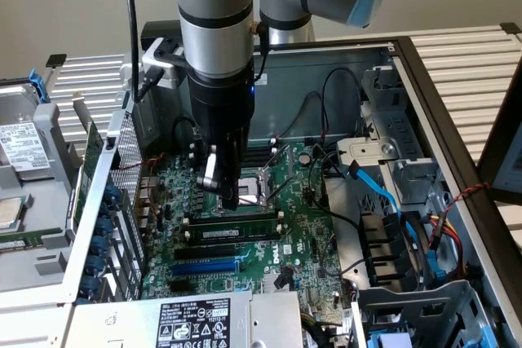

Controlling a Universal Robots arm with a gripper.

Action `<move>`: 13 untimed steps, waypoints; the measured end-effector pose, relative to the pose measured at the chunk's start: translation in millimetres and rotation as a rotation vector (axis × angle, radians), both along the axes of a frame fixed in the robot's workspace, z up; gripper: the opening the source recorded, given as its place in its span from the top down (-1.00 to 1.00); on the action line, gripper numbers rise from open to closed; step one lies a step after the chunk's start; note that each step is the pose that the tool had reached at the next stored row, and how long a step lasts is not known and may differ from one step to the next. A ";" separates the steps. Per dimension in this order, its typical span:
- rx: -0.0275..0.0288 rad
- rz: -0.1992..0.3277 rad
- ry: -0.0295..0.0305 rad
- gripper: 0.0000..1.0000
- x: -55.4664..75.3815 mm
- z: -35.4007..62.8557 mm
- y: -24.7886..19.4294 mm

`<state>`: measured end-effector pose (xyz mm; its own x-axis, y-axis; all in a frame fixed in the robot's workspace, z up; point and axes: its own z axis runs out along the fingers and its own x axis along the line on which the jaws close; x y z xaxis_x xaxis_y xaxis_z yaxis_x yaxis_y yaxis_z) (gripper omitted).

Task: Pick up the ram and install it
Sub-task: 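Press down the ram until it locks into place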

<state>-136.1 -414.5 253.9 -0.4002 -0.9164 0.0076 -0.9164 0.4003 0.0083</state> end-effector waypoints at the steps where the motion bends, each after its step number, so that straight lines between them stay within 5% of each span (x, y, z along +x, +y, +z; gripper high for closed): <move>1: 0.0001 -0.017 0.0000 0.80 0.0 -0.1 0.0; 13: 0.0002 -0.217 -0.0001 0.80 0.0 -1.0 0.0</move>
<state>-136.1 -414.5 252.9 -0.5880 -0.8089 0.0074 -0.8088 0.5880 0.0083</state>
